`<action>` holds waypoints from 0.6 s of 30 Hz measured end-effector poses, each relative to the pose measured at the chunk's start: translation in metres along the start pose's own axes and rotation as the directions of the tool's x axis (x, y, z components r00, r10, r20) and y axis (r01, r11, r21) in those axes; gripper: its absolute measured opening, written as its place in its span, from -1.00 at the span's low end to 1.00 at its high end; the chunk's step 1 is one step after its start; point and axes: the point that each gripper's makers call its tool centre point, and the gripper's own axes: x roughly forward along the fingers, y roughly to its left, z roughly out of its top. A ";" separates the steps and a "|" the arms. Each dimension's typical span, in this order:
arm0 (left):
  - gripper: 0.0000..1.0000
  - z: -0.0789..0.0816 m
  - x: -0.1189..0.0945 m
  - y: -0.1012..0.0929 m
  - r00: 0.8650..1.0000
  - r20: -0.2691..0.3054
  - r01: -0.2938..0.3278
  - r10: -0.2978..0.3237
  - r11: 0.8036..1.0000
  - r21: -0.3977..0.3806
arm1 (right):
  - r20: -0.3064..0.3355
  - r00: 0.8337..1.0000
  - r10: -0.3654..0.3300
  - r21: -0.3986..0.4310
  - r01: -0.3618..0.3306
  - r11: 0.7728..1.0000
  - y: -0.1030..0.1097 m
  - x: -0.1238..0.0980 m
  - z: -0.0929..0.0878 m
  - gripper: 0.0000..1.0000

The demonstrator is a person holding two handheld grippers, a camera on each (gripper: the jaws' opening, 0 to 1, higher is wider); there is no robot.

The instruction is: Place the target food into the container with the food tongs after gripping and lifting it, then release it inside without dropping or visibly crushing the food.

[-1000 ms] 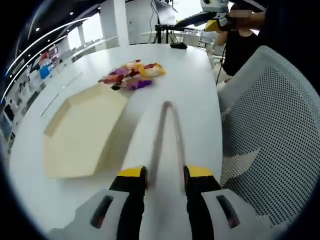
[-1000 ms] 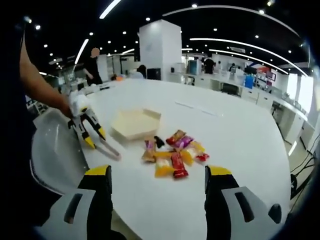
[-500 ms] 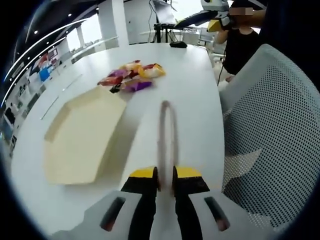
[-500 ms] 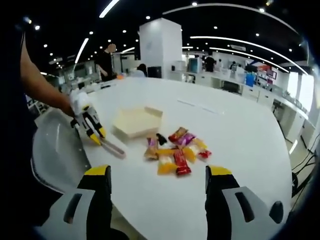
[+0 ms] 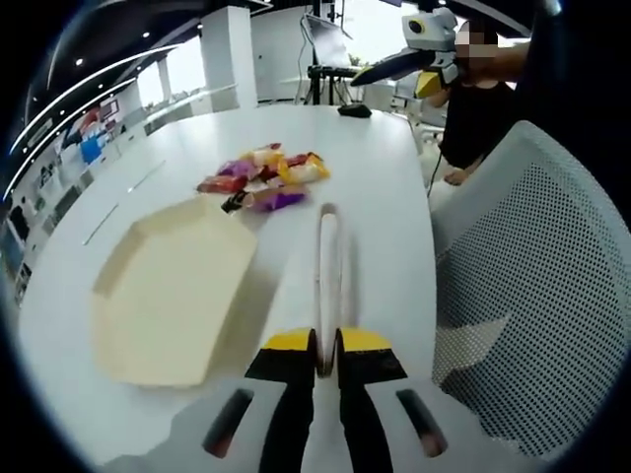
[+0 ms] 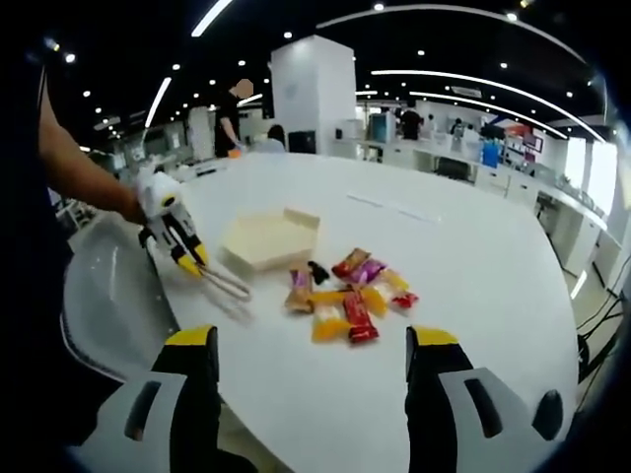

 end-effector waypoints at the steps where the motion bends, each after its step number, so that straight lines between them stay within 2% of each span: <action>1: -0.94 0.001 0.000 0.000 1.000 0.001 -0.001 0.001 1.000 0.001 | 0.001 1.000 0.000 0.000 0.000 1.000 0.000 0.000 0.000 0.54; 9: -0.95 0.023 -0.011 0.001 0.998 0.064 -0.011 0.012 1.000 -0.012 | 0.009 1.000 -0.001 -0.004 0.001 1.000 -0.001 -0.001 0.004 0.56; 18: -0.95 0.054 -0.036 0.027 0.987 0.154 -0.036 0.044 0.998 -0.057 | 0.030 1.000 -0.010 -0.020 0.011 1.000 -0.014 -0.003 0.020 0.63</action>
